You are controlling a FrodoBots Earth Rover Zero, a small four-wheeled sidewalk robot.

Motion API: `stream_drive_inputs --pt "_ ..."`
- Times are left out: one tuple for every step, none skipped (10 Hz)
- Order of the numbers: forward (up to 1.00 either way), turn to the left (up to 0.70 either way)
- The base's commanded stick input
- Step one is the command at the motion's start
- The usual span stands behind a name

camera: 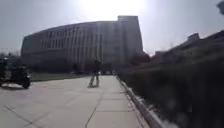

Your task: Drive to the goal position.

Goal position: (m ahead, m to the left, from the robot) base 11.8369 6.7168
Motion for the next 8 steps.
stream_drive_inputs --pt "1.00 0.00" --pt "1.00 0.00" --pt "1.00 0.00" --pt "1.00 0.00" --pt "1.00 -0.40" --pt "1.00 -0.36" --pt "1.00 -0.07" --pt "1.00 0.00"
